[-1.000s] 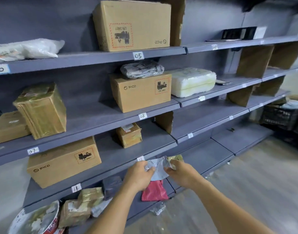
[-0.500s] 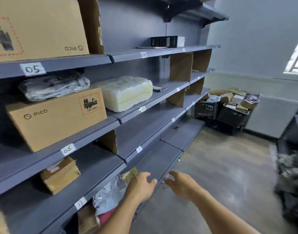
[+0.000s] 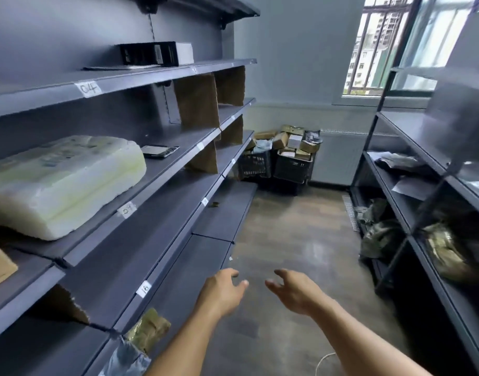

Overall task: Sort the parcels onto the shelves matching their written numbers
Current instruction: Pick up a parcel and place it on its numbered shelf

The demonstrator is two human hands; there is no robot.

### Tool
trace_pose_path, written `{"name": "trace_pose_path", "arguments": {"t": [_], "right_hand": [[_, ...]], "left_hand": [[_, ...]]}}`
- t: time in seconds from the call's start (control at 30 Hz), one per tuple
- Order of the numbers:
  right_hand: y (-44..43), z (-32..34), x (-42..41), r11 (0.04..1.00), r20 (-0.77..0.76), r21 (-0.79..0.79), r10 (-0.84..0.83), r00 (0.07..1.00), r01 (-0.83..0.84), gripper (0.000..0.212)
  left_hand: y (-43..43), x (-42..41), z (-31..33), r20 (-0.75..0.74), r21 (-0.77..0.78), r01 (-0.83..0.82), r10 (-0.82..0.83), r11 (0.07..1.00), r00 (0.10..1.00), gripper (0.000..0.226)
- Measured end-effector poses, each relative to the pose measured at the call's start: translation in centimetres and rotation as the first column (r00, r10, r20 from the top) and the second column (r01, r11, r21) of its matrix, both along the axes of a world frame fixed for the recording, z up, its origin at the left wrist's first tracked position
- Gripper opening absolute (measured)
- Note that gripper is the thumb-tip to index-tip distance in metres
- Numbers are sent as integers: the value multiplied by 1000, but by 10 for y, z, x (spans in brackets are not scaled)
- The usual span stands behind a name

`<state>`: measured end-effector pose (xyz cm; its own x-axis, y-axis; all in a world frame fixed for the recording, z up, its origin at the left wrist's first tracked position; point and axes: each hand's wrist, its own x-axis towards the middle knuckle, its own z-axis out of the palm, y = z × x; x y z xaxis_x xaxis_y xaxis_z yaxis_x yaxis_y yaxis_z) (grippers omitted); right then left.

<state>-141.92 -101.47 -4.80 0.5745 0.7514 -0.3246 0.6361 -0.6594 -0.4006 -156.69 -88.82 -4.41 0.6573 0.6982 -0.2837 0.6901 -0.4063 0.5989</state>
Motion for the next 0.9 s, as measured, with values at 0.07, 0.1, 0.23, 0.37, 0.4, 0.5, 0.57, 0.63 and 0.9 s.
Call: {"name": "trace_pose_path", "arguments": {"t": [0.07, 0.1, 0.23, 0.37, 0.4, 0.5, 0.57, 0.63, 0.9], "right_hand": [[4, -8, 30, 1000, -3, -1, -26, 1000, 26, 66], [7, -11, 45, 999, -6, 0, -36, 999, 36, 65], [23, -22, 112, 998, -19, 3, -65, 998, 65, 63], [39, -21, 182, 998, -52, 10, -69, 996, 70, 64], [43, -19, 200, 997, -46, 20, -75, 996, 76, 64], [54, -10, 253, 992, -43, 50, -113, 993, 115, 63], [60, -7, 280, 991, -48, 44, -125, 991, 127, 64], [67, -8, 304, 988, -51, 49, -142, 989, 144, 64], [122, -14, 399, 974, -51, 67, -215, 975, 218, 61]], "left_hand": [[10, 33, -3, -11, 5, 35, -35, 999, 999, 51], [15, 50, -5, -10, 1, 45, -45, 999, 999, 51], [34, 125, -14, -2, -6, 70, -70, 998, 998, 52], [51, 198, -8, -12, 2, 78, -78, 997, 997, 51], [55, 214, -5, -6, 8, 72, -72, 997, 997, 50], [68, 264, 1, 16, 13, 71, -71, 997, 997, 50], [74, 292, 4, 19, 16, 86, -87, 996, 996, 49], [81, 317, 6, 25, 23, 88, -89, 996, 996, 49], [147, 423, -1, 33, 31, 142, -143, 989, 989, 48]]}}
